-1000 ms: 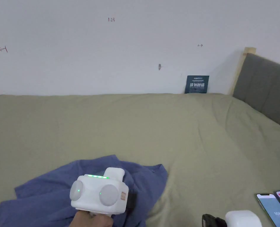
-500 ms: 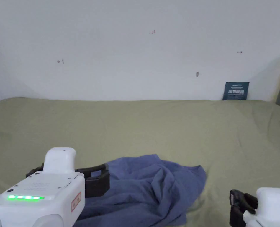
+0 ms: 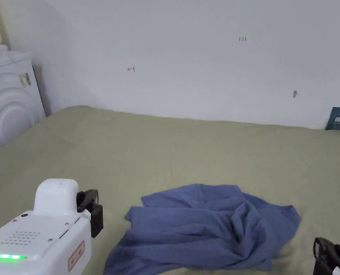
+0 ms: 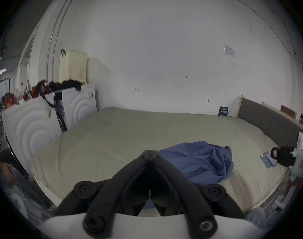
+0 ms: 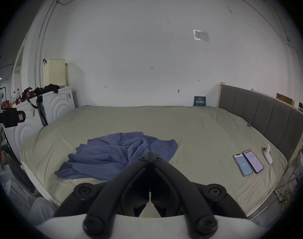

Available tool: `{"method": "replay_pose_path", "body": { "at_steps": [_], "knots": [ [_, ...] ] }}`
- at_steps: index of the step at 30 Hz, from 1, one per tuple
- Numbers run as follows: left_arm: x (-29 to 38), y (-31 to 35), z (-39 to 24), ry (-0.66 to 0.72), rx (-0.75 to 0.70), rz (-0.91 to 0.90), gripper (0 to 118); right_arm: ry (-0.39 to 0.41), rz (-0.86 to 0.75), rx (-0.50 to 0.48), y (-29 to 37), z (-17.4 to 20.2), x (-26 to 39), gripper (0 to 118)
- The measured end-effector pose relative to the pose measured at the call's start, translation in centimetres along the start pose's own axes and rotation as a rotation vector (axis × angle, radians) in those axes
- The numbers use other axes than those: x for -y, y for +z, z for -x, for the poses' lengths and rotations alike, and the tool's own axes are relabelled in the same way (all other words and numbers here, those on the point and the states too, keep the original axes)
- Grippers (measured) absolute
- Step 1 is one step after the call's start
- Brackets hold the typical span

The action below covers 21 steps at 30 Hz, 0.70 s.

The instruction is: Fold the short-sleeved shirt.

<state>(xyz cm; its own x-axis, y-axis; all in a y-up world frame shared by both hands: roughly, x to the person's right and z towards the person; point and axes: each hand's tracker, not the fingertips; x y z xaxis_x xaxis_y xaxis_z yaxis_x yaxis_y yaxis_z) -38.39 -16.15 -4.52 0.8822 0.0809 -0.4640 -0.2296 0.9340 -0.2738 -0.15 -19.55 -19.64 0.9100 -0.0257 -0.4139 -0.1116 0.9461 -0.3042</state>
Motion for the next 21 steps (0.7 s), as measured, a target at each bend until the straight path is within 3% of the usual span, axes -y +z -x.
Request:
{"method": "replay_pose_path", "body": {
  "at_steps": [6, 13, 14, 15, 17, 18, 21],
  "knots": [
    [0.4, -7.8, -0.4, -0.032, 0.023, 0.174, 0, 0.013, 0.04, -0.008, -3.1, 0.1, 0.2, 2],
    [3.1, -23.3, -0.4, -0.008, 0.029, 0.461, 0, 0.016, 0.122, 0.009, -7.6, -0.7, 1.5, 2],
    [3.7, -25.4, -0.4, -0.009, 0.025, 0.501, 7, 0.018, 0.133, 0.013, -8.2, -0.9, 1.8, 2],
    [4.1, -26.7, -0.4, 0.011, 0.009, 0.533, 27, 0.018, 0.145, 0.014, -8.6, -1.1, 2.0, 2],
    [5.4, -30.4, 0.2, 0.009, -0.003, 0.604, 113, 0.025, 0.166, 0.023, -9.7, -1.5, 2.4, 2],
    [6.1, -31.7, 0.1, 0.009, -0.03, 0.627, 118, 0.026, 0.172, 0.028, -10.1, -1.8, 2.8, 2],
    [7.3, -32.3, -0.9, -0.063, -0.083, 0.672, 118, 0.022, 0.195, 0.027, -11.2, -2.5, 3.2, 2]
  ]
}}
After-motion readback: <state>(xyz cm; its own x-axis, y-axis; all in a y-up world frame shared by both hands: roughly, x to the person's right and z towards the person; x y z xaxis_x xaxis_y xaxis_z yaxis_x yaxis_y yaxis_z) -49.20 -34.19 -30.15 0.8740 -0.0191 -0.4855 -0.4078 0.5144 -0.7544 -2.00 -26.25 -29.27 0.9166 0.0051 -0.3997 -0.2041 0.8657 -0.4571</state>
